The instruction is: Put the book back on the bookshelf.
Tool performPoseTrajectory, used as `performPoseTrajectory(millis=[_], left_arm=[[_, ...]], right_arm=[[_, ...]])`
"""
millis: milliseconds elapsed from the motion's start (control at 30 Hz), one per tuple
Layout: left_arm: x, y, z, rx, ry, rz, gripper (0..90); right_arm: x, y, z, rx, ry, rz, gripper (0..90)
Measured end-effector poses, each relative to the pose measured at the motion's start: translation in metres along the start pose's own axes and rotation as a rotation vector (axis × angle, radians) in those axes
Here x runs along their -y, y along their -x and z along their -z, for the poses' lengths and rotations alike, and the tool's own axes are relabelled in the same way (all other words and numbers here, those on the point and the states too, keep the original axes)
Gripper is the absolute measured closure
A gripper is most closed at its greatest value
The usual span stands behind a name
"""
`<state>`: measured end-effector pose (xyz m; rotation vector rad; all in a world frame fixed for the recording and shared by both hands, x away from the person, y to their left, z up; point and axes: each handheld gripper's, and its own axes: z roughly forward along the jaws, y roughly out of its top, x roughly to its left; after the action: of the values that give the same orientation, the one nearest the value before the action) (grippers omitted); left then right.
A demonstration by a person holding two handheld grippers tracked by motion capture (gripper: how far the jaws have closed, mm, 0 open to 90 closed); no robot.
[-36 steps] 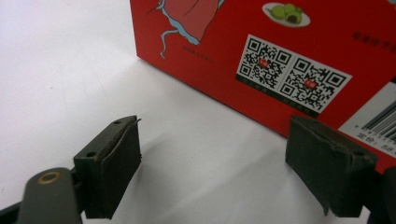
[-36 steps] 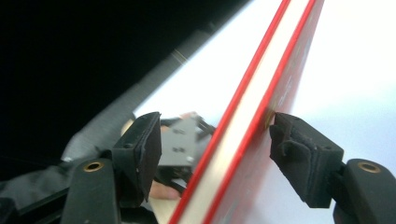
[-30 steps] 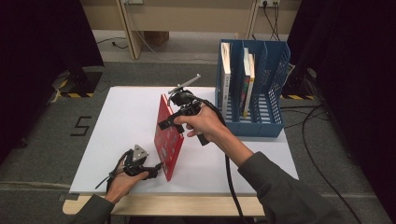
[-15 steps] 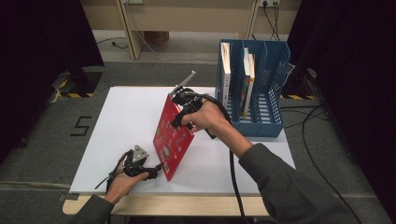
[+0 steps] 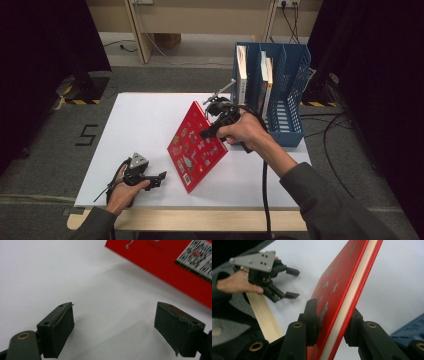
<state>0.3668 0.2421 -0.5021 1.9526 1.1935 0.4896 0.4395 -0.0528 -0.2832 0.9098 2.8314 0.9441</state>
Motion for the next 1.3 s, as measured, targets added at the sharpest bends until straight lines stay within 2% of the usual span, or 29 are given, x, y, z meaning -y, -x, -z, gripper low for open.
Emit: performPoseTrajectory(millis=[133,233,367,567,700,833,1067,1300], left_arm=[[0.0,-0.001,0.0,0.003,-0.002,0.009,15.5],[0.0,-0.001,-0.001,0.009,-0.009,0.006,15.5],[0.0,0.0,-0.002,0.014,-0.014,0.003,15.5],[0.0,0.0,-0.002,0.02,-0.017,0.004,15.3],[0.0,0.0,-0.002,0.018,-0.021,0.001,15.2],[0.0,0.0,-0.002,0.019,-0.022,0.001,14.8],[0.0,0.0,-0.002,0.021,-0.023,0.0,14.7],[0.0,0.001,-0.003,0.019,-0.022,-0.003,14.5]], right_arm=[[0.01,0.002,0.019,0.039,0.006,-0.005,73.0],[0.018,0.003,0.03,0.081,-0.015,-0.004,72.9],[0.028,0.006,0.041,0.086,-0.015,-0.013,74.5],[0.039,0.011,0.056,0.141,-0.053,-0.021,76.0],[0.04,0.017,0.053,0.154,-0.049,-0.032,75.8],[0.03,0.014,0.047,0.156,-0.081,-0.026,76.2],[0.025,0.02,0.039,0.152,-0.109,-0.06,76.4],[0.02,0.024,0.032,0.153,-0.138,-0.042,75.6]])
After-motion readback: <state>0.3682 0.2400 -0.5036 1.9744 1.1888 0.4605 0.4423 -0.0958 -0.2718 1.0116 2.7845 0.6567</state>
